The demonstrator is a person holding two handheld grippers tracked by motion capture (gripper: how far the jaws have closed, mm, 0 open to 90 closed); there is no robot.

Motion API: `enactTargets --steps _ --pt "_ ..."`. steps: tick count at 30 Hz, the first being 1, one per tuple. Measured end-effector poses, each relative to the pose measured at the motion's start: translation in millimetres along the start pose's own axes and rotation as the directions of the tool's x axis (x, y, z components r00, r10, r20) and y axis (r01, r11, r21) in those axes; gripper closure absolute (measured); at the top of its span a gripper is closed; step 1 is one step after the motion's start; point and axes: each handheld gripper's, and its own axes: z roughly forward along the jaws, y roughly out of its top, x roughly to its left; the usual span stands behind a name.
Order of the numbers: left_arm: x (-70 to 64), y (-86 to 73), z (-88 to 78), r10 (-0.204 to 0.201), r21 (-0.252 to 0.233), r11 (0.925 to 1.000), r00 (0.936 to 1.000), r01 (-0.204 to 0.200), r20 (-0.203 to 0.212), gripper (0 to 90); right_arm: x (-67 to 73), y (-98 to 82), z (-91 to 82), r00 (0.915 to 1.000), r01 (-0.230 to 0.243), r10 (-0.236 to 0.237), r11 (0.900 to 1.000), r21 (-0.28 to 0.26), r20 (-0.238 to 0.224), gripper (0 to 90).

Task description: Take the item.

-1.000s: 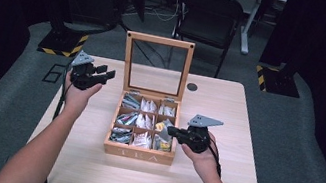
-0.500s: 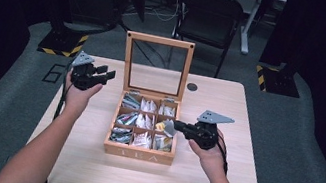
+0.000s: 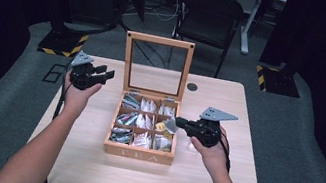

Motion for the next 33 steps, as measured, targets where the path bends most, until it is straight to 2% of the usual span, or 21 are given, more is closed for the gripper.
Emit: enactTargets --steps 8,14,33 --pt "-0.1 0.2 0.3 0.003 0.004 1.0 1.0 -0.003 0.001 54.9 2.1 14.9 3.8 0.9997 0.003 -0.004 1.0 -0.012 -0.026 88.6" --pt "0.5 0.3 -0.1 0.004 0.004 1.0 1.0 -0.004 -0.001 54.9 2.9 21.8 2.2 0.9996 0.014 -0.015 1.0 -0.019 -0.024 88.6" --pt "0.7 -1.4 -0.5 -0.008 0.002 1.0 1.0 0.008 -0.001 54.9 -15.4 24.6 -30.7 0.9979 -0.008 0.012 0.997 -0.075 0.064 88.6"
